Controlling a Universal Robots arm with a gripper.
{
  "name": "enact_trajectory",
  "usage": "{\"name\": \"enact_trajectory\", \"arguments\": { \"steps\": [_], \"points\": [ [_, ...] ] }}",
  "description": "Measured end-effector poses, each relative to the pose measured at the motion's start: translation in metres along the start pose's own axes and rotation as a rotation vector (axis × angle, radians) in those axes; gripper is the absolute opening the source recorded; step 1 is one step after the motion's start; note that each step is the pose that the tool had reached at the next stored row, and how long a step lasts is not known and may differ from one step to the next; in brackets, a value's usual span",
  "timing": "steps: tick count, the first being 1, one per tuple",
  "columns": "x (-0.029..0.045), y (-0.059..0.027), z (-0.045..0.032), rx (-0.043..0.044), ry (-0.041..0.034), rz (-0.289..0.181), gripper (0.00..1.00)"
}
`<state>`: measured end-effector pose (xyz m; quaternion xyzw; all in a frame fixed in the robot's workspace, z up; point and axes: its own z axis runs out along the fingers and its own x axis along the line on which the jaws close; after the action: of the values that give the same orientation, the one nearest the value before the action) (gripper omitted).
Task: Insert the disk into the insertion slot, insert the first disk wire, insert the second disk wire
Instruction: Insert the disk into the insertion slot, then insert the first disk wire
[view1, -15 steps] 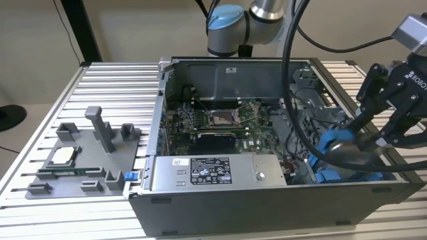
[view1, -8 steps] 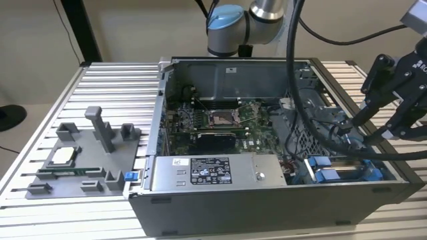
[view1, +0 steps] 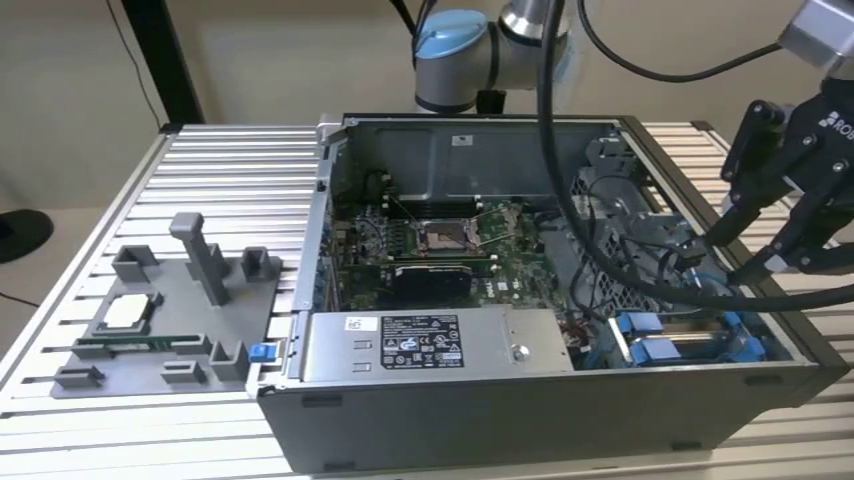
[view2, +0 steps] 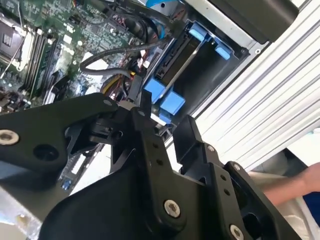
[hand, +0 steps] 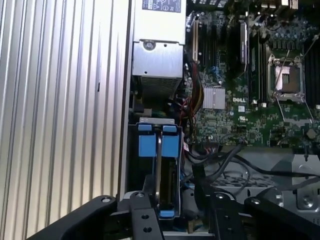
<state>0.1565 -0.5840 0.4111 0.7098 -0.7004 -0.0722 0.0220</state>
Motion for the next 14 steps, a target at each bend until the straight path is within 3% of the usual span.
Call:
{"name": "enact_trajectory", "arguments": {
  "steps": [8, 10, 11, 14],
  "points": [
    [-0.0002, 0.0215, 0.0038, 0.1445, 0.001, -0.01, 1.0],
    [-0.0002, 0.0263, 0.0044, 0.1753, 0.0016, -0.013, 1.0],
    [-0.0002, 0.0287, 0.0048, 0.1815, 0.0016, -0.013, 1.0],
    [-0.0002, 0.0296, 0.0049, 0.1819, 0.0016, -0.013, 1.0]
  ]
}}
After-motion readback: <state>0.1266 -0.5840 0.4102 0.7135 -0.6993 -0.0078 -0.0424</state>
